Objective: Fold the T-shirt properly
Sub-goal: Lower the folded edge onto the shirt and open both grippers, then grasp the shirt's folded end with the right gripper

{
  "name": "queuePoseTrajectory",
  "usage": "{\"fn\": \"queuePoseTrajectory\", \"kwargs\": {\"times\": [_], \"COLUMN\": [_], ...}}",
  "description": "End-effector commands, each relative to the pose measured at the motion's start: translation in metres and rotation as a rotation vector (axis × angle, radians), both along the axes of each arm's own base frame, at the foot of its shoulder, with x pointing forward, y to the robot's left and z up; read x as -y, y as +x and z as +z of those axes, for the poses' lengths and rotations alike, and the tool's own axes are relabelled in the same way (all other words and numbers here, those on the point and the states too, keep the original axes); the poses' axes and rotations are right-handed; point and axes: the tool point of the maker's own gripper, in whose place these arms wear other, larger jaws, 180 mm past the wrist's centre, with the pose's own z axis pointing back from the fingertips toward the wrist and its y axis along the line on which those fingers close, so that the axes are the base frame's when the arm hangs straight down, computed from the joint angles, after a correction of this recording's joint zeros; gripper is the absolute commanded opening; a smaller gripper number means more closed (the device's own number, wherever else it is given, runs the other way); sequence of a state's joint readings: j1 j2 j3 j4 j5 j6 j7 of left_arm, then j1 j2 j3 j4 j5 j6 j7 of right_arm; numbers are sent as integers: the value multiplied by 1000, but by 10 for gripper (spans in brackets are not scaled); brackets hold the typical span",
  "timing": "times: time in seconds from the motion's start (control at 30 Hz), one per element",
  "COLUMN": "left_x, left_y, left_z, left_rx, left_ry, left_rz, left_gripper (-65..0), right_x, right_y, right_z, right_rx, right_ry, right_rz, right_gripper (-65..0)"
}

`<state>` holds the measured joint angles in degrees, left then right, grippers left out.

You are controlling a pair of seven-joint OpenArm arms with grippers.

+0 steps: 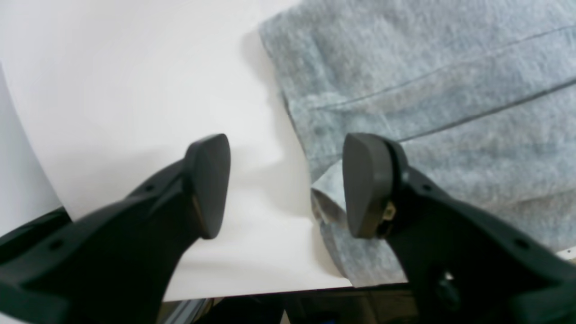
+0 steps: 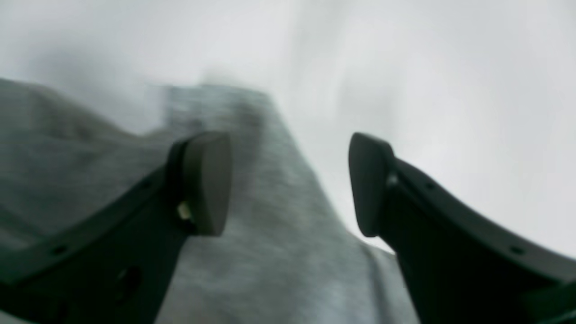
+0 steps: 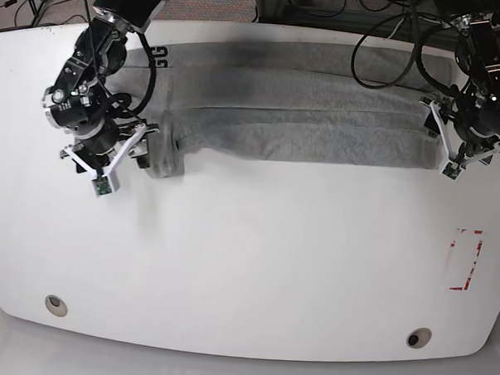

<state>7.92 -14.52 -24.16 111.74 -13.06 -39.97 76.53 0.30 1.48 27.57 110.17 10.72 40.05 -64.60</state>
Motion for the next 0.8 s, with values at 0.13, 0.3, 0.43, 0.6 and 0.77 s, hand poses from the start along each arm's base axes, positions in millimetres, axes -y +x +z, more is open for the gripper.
{"fn": "queuePoseTrajectory", "kwargs": {"times": [0.13, 0.3, 0.43, 0.6, 0.77], "left_x": [-6, -3, -3, -3, -3], "left_y": [2, 5, 6, 6, 6], "left_z": [7, 8, 8, 9, 9], "left_rx": [20, 39, 48, 49, 49], "left_ry": [21, 11, 7, 9, 9], "left_rz": [1, -7, -10, -9, -9], "left_gripper": [-279, -279, -279, -279, -279], "right_x": [-47, -64, -66, -62, -60], "right_y": [15, 16, 22, 25, 26], "right_z": [9, -5, -16, -32, -46], "right_rx": [53, 14, -4, -6, -14], "right_ry": [74, 105, 136, 171, 201], "right_rz": [90, 131, 133, 129, 119], "right_gripper": [-257, -257, -257, -262, -265]}}
